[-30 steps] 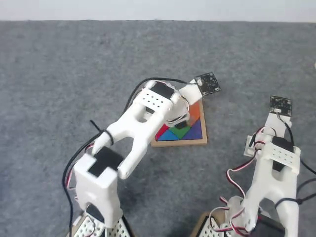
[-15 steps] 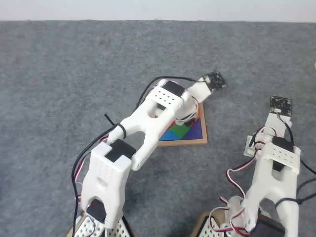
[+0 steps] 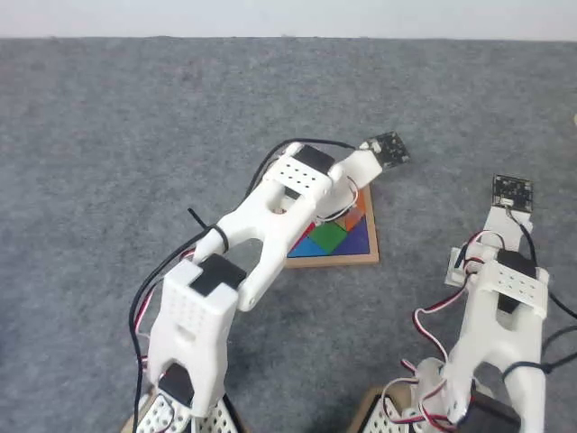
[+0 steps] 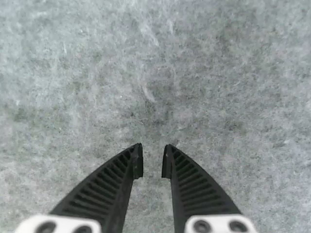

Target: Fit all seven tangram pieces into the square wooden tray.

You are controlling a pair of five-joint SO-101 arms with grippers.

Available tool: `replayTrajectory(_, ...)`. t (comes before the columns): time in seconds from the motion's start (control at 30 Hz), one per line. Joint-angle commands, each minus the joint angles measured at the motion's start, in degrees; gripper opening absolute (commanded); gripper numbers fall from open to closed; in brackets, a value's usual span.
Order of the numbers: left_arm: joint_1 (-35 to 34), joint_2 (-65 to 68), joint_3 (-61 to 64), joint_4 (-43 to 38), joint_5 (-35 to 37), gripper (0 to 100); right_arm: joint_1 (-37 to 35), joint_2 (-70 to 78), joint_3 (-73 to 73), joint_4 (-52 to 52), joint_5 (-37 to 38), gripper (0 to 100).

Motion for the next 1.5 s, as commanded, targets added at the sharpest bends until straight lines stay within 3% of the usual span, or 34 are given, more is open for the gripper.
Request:
replayTrajectory(0.0, 0.3, -7.0, -3.0, 0.9, 2.9, 1, -0.7, -0.1, -0.5, -0.8, -0.3, 7.5)
replayTrajectory(0.2, 3.4, -6.2, -3.0, 0.5, 12.3, 2, -0.2, -0.4, -0.5, -0.9, -0.7, 7.5)
replayTrajectory(0.4, 5.4, -0.4, -3.3, -1.7, 23.4, 20, 0.0, -0.2, -0.5, -0.8, -0.6, 7.5)
replayTrajectory(0.67, 5.3, 3.5, -3.3, -1.5, 21.1, 15, 0.0, -0.2, -0.5, -0.8, -0.5, 7.5)
replayTrajectory(0.83, 5.3, 3.7, -3.3, -1.4, 20.0, 0, 0.0, -0.2, -0.5, -0.8, -0.5, 7.5)
replayTrajectory(1.2, 4.8, -9.1, -3.5, 4.7, 17.9, 1, 0.0, -0.2, -0.5, -0.5, -0.5, 7.5)
replayTrajectory(1.33, 0.4, -18.5, -3.5, 7.0, 18.5, 1, 0.0, -0.2, -0.5, -0.4, -0.5, 7.5)
replayTrajectory(1.47, -10.4, -28.8, -3.5, 10.0, 19.2, 1, -0.2, -0.2, -0.5, -0.4, -0.5, 7.5)
